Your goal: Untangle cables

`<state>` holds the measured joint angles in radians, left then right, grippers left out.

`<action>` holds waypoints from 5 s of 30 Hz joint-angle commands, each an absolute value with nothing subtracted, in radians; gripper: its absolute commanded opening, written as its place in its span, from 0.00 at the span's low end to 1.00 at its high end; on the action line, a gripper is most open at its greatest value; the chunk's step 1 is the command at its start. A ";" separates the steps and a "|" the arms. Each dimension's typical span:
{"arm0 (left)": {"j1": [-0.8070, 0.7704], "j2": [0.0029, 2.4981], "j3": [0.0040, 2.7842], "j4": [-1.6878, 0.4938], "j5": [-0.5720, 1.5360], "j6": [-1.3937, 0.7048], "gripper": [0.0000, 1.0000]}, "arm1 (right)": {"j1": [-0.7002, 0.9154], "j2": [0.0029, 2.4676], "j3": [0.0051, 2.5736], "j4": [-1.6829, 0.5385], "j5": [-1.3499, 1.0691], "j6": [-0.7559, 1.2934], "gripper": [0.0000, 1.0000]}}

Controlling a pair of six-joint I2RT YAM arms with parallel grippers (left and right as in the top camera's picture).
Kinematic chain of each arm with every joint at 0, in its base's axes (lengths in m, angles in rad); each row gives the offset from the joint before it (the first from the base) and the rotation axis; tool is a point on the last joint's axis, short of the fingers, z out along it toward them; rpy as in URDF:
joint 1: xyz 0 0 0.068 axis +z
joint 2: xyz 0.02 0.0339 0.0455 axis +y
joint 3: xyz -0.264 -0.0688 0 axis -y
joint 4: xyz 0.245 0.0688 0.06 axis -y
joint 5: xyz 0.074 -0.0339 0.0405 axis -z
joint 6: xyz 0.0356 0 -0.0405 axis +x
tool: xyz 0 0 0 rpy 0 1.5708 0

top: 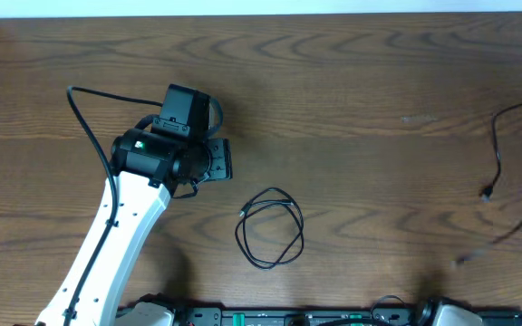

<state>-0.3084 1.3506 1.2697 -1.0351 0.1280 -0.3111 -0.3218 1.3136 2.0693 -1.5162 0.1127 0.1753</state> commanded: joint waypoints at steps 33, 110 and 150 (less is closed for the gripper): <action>-0.304 1.352 1.265 -1.038 0.118 -0.309 0.61 | -0.322 1.425 2.327 -1.698 0.268 0.209 0.01; -0.393 1.353 0.615 -0.582 0.306 -0.320 0.62 | -0.175 1.679 1.893 -1.698 -0.284 0.047 0.99; -0.455 1.384 1.008 -0.060 0.717 -0.537 0.08 | -0.046 1.679 1.828 -1.560 -0.299 -0.075 0.99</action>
<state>-0.4545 1.3930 0.9974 -0.1017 0.6838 -0.4992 -0.0898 1.6798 1.8664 -1.5719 -0.2855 -0.0174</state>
